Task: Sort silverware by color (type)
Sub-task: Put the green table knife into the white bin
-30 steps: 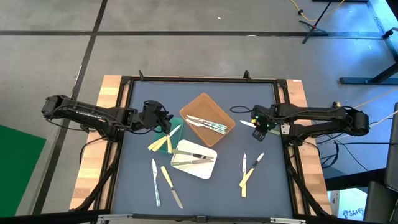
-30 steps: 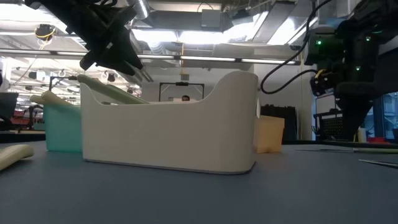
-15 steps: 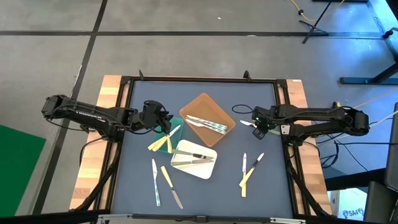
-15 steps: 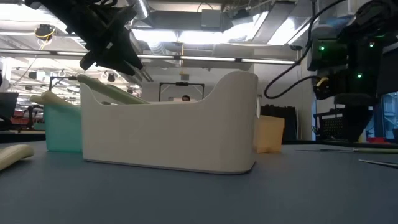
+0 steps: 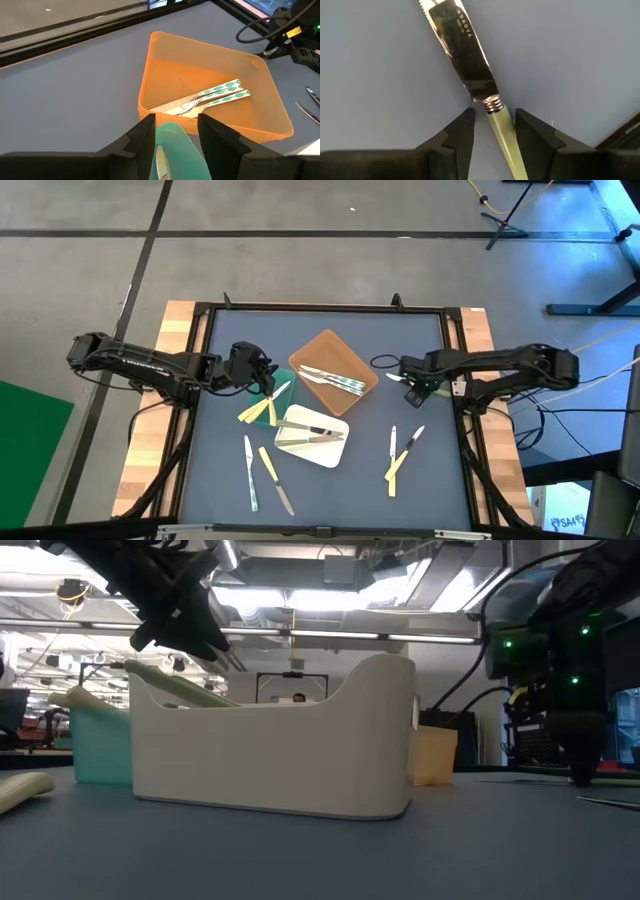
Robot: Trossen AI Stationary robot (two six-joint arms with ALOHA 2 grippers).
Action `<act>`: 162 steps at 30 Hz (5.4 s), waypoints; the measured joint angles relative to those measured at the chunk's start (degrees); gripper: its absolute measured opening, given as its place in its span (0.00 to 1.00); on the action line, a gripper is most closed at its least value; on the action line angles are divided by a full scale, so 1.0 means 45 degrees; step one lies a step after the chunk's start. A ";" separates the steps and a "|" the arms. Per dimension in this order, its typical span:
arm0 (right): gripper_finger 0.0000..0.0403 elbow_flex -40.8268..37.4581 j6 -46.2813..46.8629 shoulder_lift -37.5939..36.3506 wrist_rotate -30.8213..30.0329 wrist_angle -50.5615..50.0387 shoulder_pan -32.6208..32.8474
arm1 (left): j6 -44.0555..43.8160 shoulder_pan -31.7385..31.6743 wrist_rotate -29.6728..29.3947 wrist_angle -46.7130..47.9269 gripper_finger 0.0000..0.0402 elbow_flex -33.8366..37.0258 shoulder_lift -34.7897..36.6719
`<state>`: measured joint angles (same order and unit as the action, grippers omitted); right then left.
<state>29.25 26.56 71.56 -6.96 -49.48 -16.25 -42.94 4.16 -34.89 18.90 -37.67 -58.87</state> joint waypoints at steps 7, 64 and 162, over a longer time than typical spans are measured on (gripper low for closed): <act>0.34 -0.0019 -0.0333 0.0371 0.0010 0.0100 0.0024 | 0.0000 0.0001 0.0000 0.0000 0.35 0.0000 0.0000; 0.07 0.0627 -0.0652 0.0424 0.0628 0.4496 0.0019 | -0.0005 -0.0002 -0.0091 -0.0010 0.35 0.0000 0.0000; 0.08 0.4007 -0.1335 0.0400 0.0006 1.6361 -0.1311 | 0.8354 -0.2253 0.0406 -1.6971 0.35 -0.2275 -0.8382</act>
<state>47.29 20.55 73.36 -6.93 24.14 -22.15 -5.34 -5.98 -33.07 -57.47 -47.91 -96.59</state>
